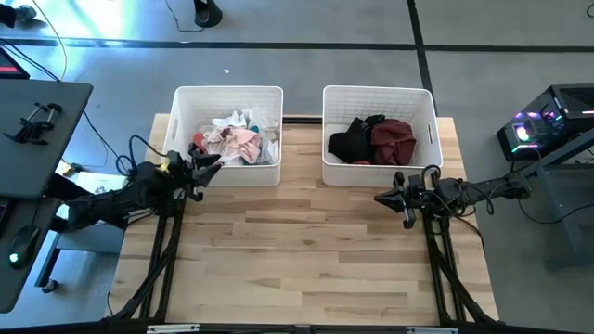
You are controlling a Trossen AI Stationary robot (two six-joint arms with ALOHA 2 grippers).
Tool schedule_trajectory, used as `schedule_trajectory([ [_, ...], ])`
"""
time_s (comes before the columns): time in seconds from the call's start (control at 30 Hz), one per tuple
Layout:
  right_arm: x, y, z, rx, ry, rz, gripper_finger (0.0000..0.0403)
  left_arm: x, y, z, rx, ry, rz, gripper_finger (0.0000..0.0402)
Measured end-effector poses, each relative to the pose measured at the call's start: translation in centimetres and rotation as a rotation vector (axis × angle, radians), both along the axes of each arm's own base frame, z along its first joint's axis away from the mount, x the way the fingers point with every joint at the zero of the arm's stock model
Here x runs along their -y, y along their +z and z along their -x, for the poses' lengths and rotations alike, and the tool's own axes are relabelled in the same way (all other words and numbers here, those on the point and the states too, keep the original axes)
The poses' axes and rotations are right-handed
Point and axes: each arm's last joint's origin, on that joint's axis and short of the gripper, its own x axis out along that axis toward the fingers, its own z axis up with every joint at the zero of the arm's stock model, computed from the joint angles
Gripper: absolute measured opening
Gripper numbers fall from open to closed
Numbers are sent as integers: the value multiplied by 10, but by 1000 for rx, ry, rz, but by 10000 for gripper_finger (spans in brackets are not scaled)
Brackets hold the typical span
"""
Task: Sort clothes
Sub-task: Return to Home Position
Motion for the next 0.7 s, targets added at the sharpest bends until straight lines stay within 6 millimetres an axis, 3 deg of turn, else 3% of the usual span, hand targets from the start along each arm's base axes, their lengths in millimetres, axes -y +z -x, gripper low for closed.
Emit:
schedule_trajectory([
  [0.23, 0, 0, 0, 0, 0, 0, 0, 7, -5, -3, -59, -95, -36, 154],
  [0.43, 0, 0, 0, 0, 0, 0, 0, 23, 23, 9, 217, -356, -395, 154],
  [0.7, 0, 0, 0, -3, 0, 0, 0, 30, 15, 4, 105, -570, -88, 154],
])
